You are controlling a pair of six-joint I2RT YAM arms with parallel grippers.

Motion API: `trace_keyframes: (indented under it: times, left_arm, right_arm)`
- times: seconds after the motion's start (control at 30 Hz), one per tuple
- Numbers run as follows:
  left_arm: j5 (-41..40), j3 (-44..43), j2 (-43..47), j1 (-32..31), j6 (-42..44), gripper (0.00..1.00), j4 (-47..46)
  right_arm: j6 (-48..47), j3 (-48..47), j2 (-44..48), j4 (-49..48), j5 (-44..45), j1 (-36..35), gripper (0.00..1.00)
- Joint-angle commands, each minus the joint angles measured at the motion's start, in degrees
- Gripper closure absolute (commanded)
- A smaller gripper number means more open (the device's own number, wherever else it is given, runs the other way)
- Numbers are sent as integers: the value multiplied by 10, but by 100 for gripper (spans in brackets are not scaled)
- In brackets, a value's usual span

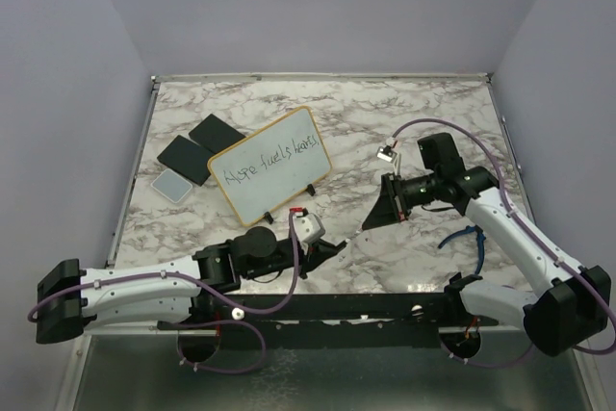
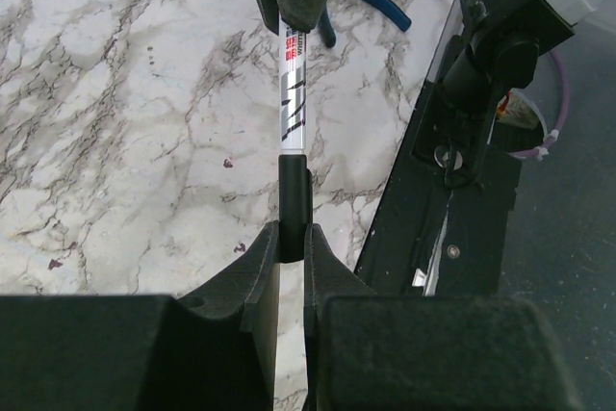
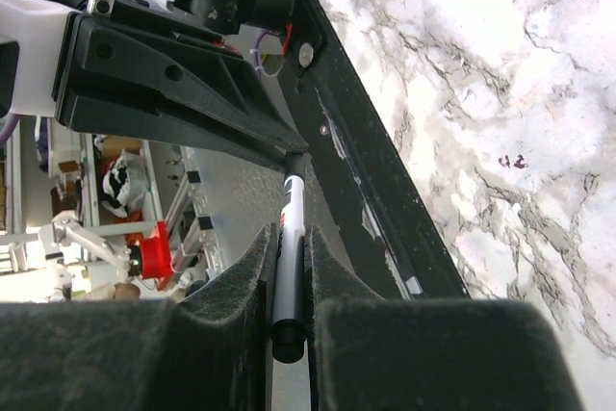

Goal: Write a sentence on the whiteboard
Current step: Close the whiteboard marker at the center of the board.

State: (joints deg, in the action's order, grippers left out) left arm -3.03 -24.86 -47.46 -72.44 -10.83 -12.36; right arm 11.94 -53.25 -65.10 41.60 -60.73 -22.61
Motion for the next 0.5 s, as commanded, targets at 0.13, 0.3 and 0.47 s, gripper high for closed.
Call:
trace_keyframes:
  times: [0.13,0.3,0.47]
  left_arm:
    - [-41,-13,-20,1,22,100,-86]
    - [-52,-1,-27,1,17,100,-110]
    - [-54,5,-29,1,14,100,-130]
  right_arm:
    - [10,30,-16,-17,-11,-19,99]
    - [42,53,-7,-51,-5,-26,99]
    - [66,77,-2,-79,1,-37,99]
